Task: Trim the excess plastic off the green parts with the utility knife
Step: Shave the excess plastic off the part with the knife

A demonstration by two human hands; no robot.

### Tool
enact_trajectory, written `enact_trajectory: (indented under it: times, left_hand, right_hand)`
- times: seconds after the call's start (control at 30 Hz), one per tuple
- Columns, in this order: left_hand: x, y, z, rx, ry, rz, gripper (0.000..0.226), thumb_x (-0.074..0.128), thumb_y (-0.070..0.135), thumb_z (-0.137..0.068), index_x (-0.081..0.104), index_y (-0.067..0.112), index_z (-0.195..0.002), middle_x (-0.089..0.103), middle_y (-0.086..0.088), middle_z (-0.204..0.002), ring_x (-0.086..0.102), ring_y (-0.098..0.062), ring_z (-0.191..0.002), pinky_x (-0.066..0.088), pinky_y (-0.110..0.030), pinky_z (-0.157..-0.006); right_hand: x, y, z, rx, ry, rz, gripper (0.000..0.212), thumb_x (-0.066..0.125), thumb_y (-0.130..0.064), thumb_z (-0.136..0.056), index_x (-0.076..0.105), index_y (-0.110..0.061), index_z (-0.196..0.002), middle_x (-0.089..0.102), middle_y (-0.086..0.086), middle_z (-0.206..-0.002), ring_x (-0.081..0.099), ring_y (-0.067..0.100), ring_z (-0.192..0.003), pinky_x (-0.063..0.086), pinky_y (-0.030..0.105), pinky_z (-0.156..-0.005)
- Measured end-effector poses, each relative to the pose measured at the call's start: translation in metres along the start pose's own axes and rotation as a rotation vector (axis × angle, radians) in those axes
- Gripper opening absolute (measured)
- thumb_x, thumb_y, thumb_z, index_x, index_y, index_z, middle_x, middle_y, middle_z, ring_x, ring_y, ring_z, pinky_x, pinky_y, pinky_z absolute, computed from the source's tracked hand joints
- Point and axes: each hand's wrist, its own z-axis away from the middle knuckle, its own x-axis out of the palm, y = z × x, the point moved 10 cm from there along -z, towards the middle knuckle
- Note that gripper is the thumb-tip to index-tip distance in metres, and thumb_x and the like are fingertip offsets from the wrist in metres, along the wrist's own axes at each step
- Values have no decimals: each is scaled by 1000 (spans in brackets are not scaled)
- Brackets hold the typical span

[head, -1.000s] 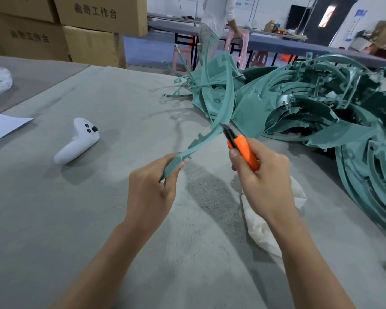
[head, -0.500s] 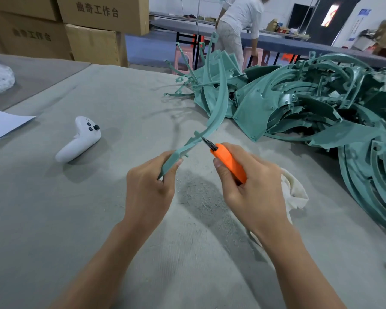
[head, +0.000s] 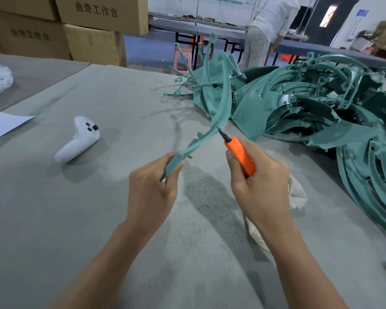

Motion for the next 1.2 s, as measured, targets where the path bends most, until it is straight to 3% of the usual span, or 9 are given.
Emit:
enact_trajectory:
  times: [0.23,0.4,0.57,0.7,0.9,1.03,1.07,1.13,1.2]
  left_hand:
    - [-1,-7,0,-49,-3,-18,29,69,0,-82,49,14,-67,15,22,-49,34,10,-47,21,-1,-47]
    - [1,1,0,7,-11,4,30,70,-3,-80,46,12,-68,19,25,-48,35,13,-48,22,2,-49]
    - [0,1,0,-1,-17,0,29,69,-2,-81,47,11,-68,19,26,-50,34,13,-49,22,2,-50]
    - [-3,-1,-1,-27,-4,-19,30,69,-1,-82,48,16,-70,16,24,-51,34,12,-49,22,0,-49]
    - [-6,-8,-2,-74,10,-80,23,69,-3,-80,53,5,-66,16,24,-50,36,14,-51,23,2,-50]
    - [-2,-7,1,-53,-20,-82,10,71,-7,-77,70,2,-78,27,26,-53,39,24,-60,25,6,-57]
    - [-1,-7,2,-54,-23,-81,13,72,-9,-76,73,0,-85,36,21,-53,39,28,-63,24,7,-58]
    - [1,-6,3,-45,-31,-75,23,74,-15,-72,74,0,-90,43,9,-55,39,30,-65,24,9,-60]
    - [3,-6,4,-44,-37,-63,28,74,-17,-71,74,1,-93,38,16,-64,40,26,-65,24,9,-61]
  right_hand:
    - [6,-23,7,-112,-42,-76,21,62,-22,-93,70,-12,-109,61,-3,-69,51,16,-51,40,30,-50]
    - [1,10,-3,39,-15,-34,19,58,-27,-93,69,-14,-102,50,-8,-59,46,15,-50,34,31,-50]
    - [2,15,-3,68,-18,-39,19,56,-28,-93,69,-16,-102,50,-10,-59,48,15,-52,38,33,-51]
    - [3,-5,1,-6,3,-44,16,60,-22,-93,69,-12,-103,53,-9,-61,45,14,-52,34,25,-50]
    - [11,-37,15,-202,-54,-146,20,64,-18,-92,70,-8,-109,64,-1,-74,53,14,-55,42,27,-51]
    - [3,-30,12,-179,-8,-288,21,61,-23,-92,70,-8,-104,57,-17,-70,51,-2,-57,39,9,-55]
    - [-1,-18,7,-109,32,-307,19,59,-26,-93,69,-12,-101,56,-15,-64,51,0,-53,42,13,-51]
    - [-5,7,-1,35,68,-305,22,56,-35,-94,66,-15,-91,58,5,-58,54,19,-49,45,39,-45]
    - [-5,25,-4,116,67,-274,30,55,-36,-94,64,-9,-86,58,15,-61,55,34,-53,45,49,-50]
